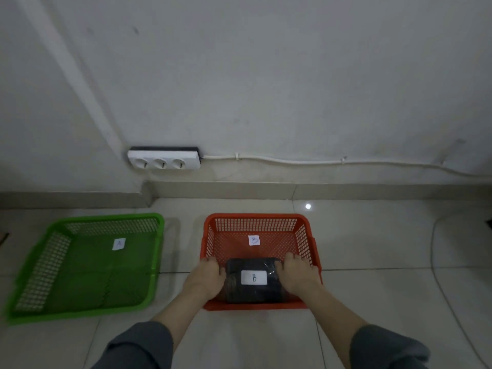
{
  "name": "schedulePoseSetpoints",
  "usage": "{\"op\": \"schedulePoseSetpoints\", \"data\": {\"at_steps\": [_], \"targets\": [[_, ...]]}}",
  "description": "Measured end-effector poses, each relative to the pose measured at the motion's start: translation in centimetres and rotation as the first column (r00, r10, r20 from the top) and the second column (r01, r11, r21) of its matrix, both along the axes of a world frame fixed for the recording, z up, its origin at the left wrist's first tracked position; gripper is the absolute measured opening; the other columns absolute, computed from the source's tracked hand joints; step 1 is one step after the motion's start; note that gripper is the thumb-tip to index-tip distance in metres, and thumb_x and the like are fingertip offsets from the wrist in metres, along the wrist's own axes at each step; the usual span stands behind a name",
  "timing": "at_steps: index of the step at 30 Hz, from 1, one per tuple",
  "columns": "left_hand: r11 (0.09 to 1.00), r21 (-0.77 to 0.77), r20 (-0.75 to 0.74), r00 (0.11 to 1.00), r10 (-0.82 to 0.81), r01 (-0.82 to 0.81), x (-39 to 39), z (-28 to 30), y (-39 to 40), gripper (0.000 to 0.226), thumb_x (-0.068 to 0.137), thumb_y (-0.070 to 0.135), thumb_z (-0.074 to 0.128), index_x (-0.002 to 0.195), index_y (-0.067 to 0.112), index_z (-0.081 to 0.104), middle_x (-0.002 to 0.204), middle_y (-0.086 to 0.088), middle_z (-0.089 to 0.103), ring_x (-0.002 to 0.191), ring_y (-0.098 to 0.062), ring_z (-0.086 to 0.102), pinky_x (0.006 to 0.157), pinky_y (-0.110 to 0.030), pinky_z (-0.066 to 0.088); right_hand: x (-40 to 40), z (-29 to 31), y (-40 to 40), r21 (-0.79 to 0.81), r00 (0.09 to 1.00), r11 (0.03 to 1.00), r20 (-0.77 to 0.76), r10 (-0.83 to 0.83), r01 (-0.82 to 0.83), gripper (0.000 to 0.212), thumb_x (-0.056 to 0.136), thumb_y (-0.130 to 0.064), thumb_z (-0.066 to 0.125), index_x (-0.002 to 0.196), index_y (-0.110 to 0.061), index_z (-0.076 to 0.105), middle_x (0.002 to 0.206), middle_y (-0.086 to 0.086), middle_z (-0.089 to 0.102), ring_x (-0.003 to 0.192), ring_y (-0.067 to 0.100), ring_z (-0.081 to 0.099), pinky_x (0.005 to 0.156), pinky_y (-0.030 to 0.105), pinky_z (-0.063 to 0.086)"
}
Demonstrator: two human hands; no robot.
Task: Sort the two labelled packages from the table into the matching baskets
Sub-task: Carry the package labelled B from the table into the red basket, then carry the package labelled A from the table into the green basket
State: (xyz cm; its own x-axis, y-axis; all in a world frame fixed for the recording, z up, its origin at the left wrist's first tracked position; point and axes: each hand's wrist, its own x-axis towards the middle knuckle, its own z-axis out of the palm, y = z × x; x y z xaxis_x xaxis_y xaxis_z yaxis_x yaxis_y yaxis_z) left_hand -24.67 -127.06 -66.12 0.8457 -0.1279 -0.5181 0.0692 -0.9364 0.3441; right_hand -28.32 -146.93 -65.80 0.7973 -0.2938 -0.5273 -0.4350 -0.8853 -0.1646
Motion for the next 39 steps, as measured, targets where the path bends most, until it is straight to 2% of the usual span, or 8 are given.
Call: {"op": "schedulePoseSetpoints", "data": {"at_steps": [4,10,19,23,27,34,36,39], "targets": [[0.991,0.127,0.047,0.997,-0.055,0.048,0.2,13.6,3.7,0.036,0.094,0.031,0.035,0.114,0.008,0.054,0.121,-0.013,0.057,0.109,-0.031,0.058,0.089,-0.038,0.048,1.3,13.6,3.3,0.005,0.988,0.990,0.060,0.142,-0.142,0.040,0.098,-0.035,0.030,0.123,-0.009,0.047,0.133,0.014,0.052,0.124,0.032,0.047,0.104,0.047,0.036],[0.986,0.152,0.119,0.992,0.047,-0.065,-0.2,36.8,11.9,0.036,0.094,0.031,0.035,0.110,0.007,0.056,0.123,-0.014,0.058,0.111,-0.032,0.057,0.091,-0.040,0.046,3.5,36.5,10.8,0.035,0.942,0.950,0.145,0.304,-0.312,0.039,0.098,-0.031,0.031,0.121,-0.006,0.049,0.134,0.017,0.051,0.125,0.034,0.046,0.103,0.045,0.036],[0.944,0.101,0.350,0.900,0.261,-0.313,-2.9,64.6,27.0,0.039,0.091,0.031,0.037,0.107,0.001,0.056,0.120,-0.022,0.058,0.111,-0.038,0.056,0.094,-0.045,0.048,6.3,64.0,27.0,-0.033,0.748,0.802,0.339,0.570,-0.596,0.043,0.099,-0.034,0.026,0.121,-0.004,0.048,0.132,0.018,0.051,0.120,0.035,0.047,0.097,0.046,0.037],[0.913,0.076,0.441,0.834,0.331,-0.402,-5.1,71.2,35.0,0.035,0.094,0.030,0.036,0.108,0.002,0.053,0.115,-0.019,0.058,0.105,-0.036,0.056,0.086,-0.041,0.046,6.7,71.0,36.3,-0.096,0.637,0.737,0.436,0.635,-0.669,0.046,0.098,-0.035,0.025,0.122,-0.004,0.049,0.131,0.017,0.052,0.119,0.035,0.047,0.098,0.047,0.036],[0.868,0.084,0.466,0.789,0.400,-0.489,-7.6,74.4,44.9,0.040,0.096,0.028,0.036,0.120,-0.001,0.049,0.124,-0.021,0.053,0.111,-0.037,0.053,0.093,-0.043,0.044,6.2,74.5,47.0,-0.123,0.558,0.702,0.519,0.648,-0.701,0.049,0.096,-0.036,0.025,0.122,-0.006,0.051,0.131,0.018,0.054,0.118,0.036,0.049,0.097,0.048,0.037],[0.795,0.159,0.455,0.758,0.468,-0.585,-11.1,78.1,63.7,0.042,0.097,0.030,0.034,0.124,0.000,0.046,0.128,-0.022,0.051,0.111,-0.035,0.053,0.094,-0.044,0.046,3.9,77.4,66.7,-0.060,0.518,0.658,0.564,0.643,-0.751,0.049,0.094,-0.037,0.028,0.108,-0.006,0.063,0.121,0.017,0.061,0.110,0.034,0.056,0.086,0.042,0.040],[0.777,0.165,0.464,0.743,0.482,-0.607,-11.6,78.9,68.7,0.042,0.097,0.029,0.034,0.124,-0.001,0.047,0.127,-0.022,0.052,0.112,-0.035,0.053,0.094,-0.044,0.045,3.6,77.6,71.9,-0.029,0.523,0.653,0.573,0.631,-0.757,0.050,0.095,-0.038,0.027,0.098,-0.006,0.065,0.122,0.017,0.060,0.111,0.034,0.056,0.092,0.043,0.042],[0.742,0.163,0.484,0.708,0.514,-0.650,-11.9,79.3,75.7,0.043,0.096,0.029,0.034,0.126,0.000,0.046,0.129,-0.022,0.052,0.113,-0.036,0.053,0.094,-0.044,0.044,3.9,77.0,79.4,0.014,0.525,0.632,0.571,0.631,-0.775,0.046,0.095,-0.039,0.027,0.078,-0.009,0.057,0.095,0.015,0.058,0.104,0.034,0.060,0.092,0.046,0.045]]}}
